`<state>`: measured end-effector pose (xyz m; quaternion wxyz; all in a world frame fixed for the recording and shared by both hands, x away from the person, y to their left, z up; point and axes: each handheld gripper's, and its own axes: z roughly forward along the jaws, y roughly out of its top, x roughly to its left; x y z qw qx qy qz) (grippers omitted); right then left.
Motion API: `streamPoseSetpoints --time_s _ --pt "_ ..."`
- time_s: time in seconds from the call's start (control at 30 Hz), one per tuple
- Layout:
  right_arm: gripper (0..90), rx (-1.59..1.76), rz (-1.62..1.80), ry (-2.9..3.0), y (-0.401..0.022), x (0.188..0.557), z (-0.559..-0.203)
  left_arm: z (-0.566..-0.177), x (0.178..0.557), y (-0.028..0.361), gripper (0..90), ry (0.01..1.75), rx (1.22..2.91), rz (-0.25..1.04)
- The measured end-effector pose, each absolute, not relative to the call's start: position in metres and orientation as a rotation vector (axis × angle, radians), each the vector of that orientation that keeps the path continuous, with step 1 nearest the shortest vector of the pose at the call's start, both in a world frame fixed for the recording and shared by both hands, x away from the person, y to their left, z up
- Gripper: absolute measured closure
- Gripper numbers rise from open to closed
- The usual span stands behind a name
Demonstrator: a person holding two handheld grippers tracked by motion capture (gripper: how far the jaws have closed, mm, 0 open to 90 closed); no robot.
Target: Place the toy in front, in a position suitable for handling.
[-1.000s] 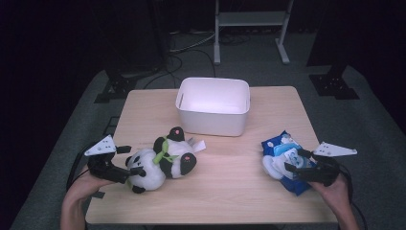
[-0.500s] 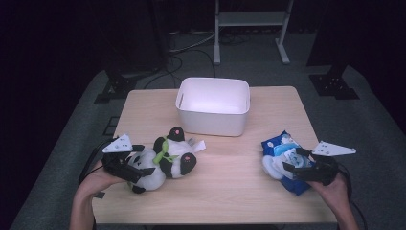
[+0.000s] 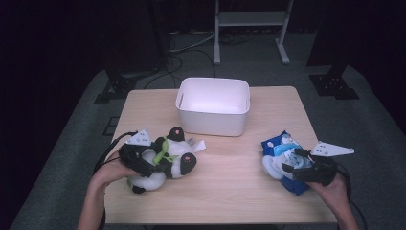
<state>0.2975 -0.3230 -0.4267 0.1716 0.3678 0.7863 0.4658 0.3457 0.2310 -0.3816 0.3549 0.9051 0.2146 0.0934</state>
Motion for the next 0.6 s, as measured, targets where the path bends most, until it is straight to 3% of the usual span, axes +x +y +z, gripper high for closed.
streamPoseSetpoints --time_s 0.33,0.5,0.6 --pt "17.5 1.04 1.313 2.249 -0.322 0.298 -0.428 -0.397 0.352 0.221 1.1 0.592 2.403 0.249" --pt "17.5 1.033 1.31 2.253 -0.321 0.298 -0.428 -0.401 0.351 0.214 1.4 0.573 2.474 0.326" --pt "17.5 1.027 1.309 2.253 -0.32 0.298 -0.427 -0.399 0.351 0.215 13.7 0.578 2.481 0.367"
